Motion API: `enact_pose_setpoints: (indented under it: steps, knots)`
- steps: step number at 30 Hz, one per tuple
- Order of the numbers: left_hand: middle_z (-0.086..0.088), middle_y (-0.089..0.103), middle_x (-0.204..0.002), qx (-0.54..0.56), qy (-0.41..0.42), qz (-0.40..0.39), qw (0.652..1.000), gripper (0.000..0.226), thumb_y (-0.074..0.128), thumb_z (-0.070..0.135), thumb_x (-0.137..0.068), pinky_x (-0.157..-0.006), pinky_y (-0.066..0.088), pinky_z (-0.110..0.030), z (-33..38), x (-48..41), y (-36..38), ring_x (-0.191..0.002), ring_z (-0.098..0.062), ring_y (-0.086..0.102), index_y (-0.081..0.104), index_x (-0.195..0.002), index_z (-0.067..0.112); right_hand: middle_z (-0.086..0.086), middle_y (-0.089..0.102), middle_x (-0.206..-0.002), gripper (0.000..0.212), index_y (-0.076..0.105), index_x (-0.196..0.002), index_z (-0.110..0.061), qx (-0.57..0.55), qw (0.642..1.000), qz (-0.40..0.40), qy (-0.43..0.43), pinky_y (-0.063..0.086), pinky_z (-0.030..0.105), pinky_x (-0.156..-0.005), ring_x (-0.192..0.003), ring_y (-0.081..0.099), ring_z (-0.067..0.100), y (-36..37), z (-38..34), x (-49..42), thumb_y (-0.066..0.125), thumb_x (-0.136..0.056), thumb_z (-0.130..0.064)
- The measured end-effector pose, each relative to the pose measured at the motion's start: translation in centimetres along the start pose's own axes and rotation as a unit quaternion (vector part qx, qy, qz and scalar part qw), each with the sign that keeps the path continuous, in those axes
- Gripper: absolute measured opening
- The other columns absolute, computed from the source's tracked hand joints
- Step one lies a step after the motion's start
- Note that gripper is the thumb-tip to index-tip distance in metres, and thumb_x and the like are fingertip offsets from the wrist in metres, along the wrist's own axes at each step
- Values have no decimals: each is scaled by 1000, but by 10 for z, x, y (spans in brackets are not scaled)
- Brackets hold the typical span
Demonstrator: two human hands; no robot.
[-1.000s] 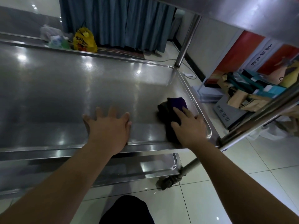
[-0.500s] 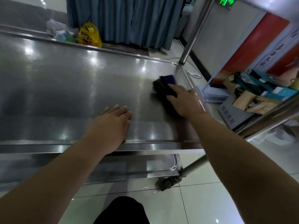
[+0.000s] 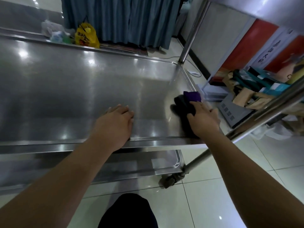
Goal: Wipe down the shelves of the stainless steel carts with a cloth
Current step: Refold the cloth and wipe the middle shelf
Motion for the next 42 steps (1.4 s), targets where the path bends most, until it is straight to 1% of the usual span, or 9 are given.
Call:
enact_pose_setpoints:
  steps: [2,4,9,13,19,26,32,38,42]
  knots:
    - [-12,64,-100,-32,7,35,999,22,54,24,-89,-66,51,-42,6,3,-14,-93,-36,59,69,-92,9,0,37,-143,52,30,-141,-32,2,998,-4,63,31,45,-92,-116,32,34,-3,15,14,40,-90,-34]
    - [-15,61,-82,-68,10,46,997,17,63,21,-82,-55,46,-36,11,6,-22,-76,-37,58,67,-75,6,2,38,-143,53,31,-141,-30,1,998,-4,70,31,48,-96,-119,32,37,-3,7,32,40,-89,-34]
    - [-9,61,-97,-93,9,31,995,29,46,30,-92,-68,41,-35,10,6,-22,-89,-33,55,67,-93,11,-9,36,-147,53,33,-141,-41,-21,999,-4,-48,26,45,-101,-121,30,32,-5,-30,76,43,-89,-44]
    - [-3,60,-97,-78,35,30,996,32,42,36,-92,-64,35,-31,3,19,-27,-91,-25,55,67,-95,17,-15,27,-151,51,31,-136,-53,-63,997,-43,25,16,46,-102,-129,20,31,-2,-13,83,43,-87,-48]
    - [-4,65,-79,-77,22,27,996,29,57,41,-84,-63,47,-34,-50,71,-57,-76,-30,59,71,-77,16,-7,20,-154,63,24,-139,-51,-53,994,-40,83,13,57,-106,-134,21,42,4,-39,99,37,-81,-72]
    - [-5,71,-103,-33,44,3,998,33,58,41,-85,-73,54,-41,-75,105,-71,-82,-31,67,75,-90,13,-9,23,-153,52,26,-138,-51,-62,998,-28,-5,23,49,-101,-124,30,36,-2,-127,135,40,-89,-59]
    - [2,55,-123,-21,-27,-130,991,35,47,36,-91,-89,46,-33,-85,117,-72,-111,-22,52,56,-122,22,-2,30,-150,52,26,-141,-42,-12,989,-122,-84,32,47,-100,-119,37,37,-13,-191,160,43,-93,-45]
    - [6,50,-131,-46,-78,-229,969,39,42,44,-92,-90,44,-32,-75,142,-123,-117,-19,50,48,-129,30,3,49,-125,45,36,-136,-38,17,963,-244,-111,38,35,-76,-106,50,31,-48,-200,178,45,-92,-36]
    - [7,49,-132,-28,-105,-261,959,38,40,45,-93,-88,45,-32,-53,150,-178,-117,-19,52,48,-128,32,2,57,-114,43,44,-128,-39,-37,935,-341,-95,48,36,-79,-97,57,27,-85,-187,204,46,-86,-32]
Point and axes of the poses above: each hand's wrist, its own x-axis away from the middle knuckle, its own y-axis out of the palm, z = x × y, the point moved 10 cm from there along -x, towards the middle knuckle
